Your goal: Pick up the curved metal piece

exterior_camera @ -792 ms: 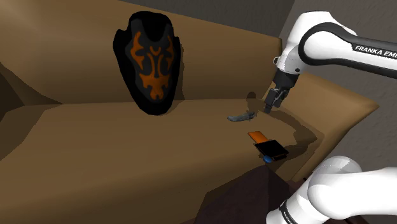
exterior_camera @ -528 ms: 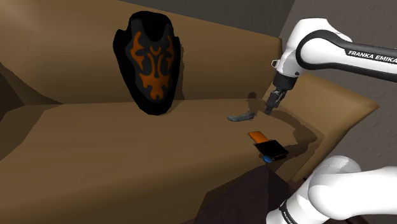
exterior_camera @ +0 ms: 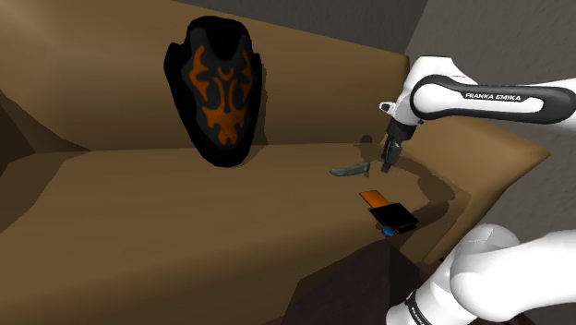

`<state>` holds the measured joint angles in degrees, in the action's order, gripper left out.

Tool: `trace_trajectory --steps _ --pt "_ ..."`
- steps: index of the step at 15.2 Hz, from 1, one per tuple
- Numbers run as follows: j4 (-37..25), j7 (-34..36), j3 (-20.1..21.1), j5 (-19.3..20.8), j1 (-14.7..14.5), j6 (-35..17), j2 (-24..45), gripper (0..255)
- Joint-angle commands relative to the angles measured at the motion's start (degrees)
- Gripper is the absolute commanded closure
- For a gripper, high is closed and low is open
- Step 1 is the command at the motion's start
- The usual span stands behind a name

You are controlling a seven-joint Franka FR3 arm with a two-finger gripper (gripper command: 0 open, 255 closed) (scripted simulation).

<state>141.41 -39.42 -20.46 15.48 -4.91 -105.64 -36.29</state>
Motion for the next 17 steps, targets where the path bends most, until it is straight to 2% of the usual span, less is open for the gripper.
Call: trace_trajectory --steps 1,5,8,11,14,17 --pt "-0.69 -7.41 -3.65 1.14 -1.38 -3.76 3.42 0" --pt "-3.17 -21.23 -10.22 0.90 -5.09 -10.83 11.47 0" --pt "-5.93 -32.33 -14.95 -1.53 -8.49 -15.79 18.50 0" --pt "-9.33 -44.52 -19.01 -6.46 -11.84 -20.13 26.41 0" --pt "-13.34 -57.82 -21.44 -13.91 -14.10 -23.38 35.06 0" --pt "-13.43 -60.93 -21.19 -16.38 -13.77 -25.32 37.74 0"
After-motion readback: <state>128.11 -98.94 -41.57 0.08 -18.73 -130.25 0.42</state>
